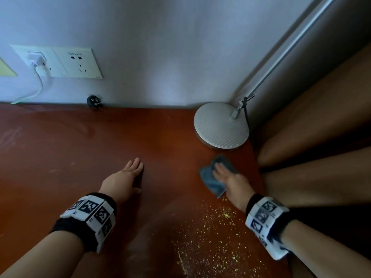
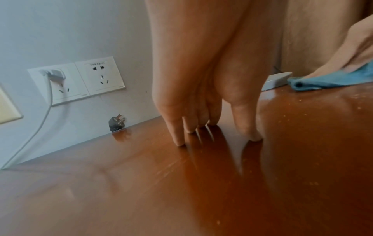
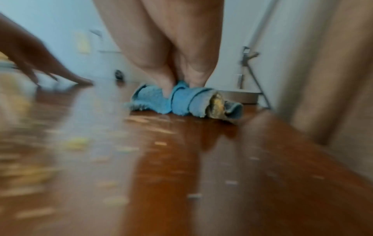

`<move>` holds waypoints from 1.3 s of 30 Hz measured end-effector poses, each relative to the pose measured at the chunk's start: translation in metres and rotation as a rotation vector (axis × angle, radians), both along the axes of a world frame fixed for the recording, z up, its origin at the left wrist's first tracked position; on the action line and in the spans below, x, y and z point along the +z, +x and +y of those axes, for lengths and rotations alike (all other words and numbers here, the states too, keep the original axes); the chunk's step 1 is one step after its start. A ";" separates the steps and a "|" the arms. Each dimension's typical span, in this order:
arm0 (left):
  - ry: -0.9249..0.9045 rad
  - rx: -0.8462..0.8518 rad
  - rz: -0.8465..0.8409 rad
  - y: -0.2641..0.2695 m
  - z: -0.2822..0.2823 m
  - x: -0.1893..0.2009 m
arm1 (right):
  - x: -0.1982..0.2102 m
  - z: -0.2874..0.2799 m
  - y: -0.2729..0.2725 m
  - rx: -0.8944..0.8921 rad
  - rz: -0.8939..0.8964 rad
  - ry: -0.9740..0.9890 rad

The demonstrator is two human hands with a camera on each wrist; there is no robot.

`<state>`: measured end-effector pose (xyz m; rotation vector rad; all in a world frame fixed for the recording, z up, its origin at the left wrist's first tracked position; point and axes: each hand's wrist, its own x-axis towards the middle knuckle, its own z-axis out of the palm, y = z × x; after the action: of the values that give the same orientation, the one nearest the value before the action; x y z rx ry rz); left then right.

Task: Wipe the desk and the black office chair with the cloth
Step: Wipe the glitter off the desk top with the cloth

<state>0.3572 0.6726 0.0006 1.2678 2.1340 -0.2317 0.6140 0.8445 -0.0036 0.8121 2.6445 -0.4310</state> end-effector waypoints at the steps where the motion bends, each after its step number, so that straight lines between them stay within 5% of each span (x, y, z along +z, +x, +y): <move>1: -0.001 0.001 0.000 -0.001 0.000 0.001 | 0.000 -0.014 0.000 0.110 0.003 -0.072; 4: 0.005 0.002 -0.005 -0.001 0.000 -0.001 | 0.011 -0.017 0.001 0.168 0.067 -0.265; 7: 0.010 0.013 -0.009 -0.003 -0.001 -0.003 | 0.027 0.022 -0.015 -0.216 0.364 -0.321; 8: 0.010 0.018 -0.011 -0.003 -0.001 -0.004 | 0.029 0.037 -0.024 -0.242 0.349 -0.201; 13: 0.021 0.030 -0.019 -0.003 -0.002 -0.007 | 0.014 0.041 -0.054 0.013 0.059 0.001; 21: -0.060 -0.090 0.030 0.007 -0.008 0.000 | 0.017 -0.056 0.008 0.417 0.001 -0.289; 26: -0.104 -0.194 0.009 0.019 -0.028 0.004 | 0.040 -0.024 -0.032 -0.086 0.380 -0.294; 28: -0.109 -0.199 -0.005 0.021 -0.039 0.004 | 0.030 -0.015 -0.058 -0.102 0.333 -0.212; 33: -0.080 -0.180 -0.018 0.029 -0.070 0.001 | -0.010 -0.051 -0.069 0.097 -0.051 0.070; 39: -0.061 -0.175 -0.029 0.031 -0.083 0.000 | 0.007 -0.152 -0.011 0.572 -0.013 -0.308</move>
<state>0.3884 0.5897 0.0005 1.4145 1.9777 -0.3475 0.6032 0.6929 0.0033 -0.0416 2.5512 -0.6391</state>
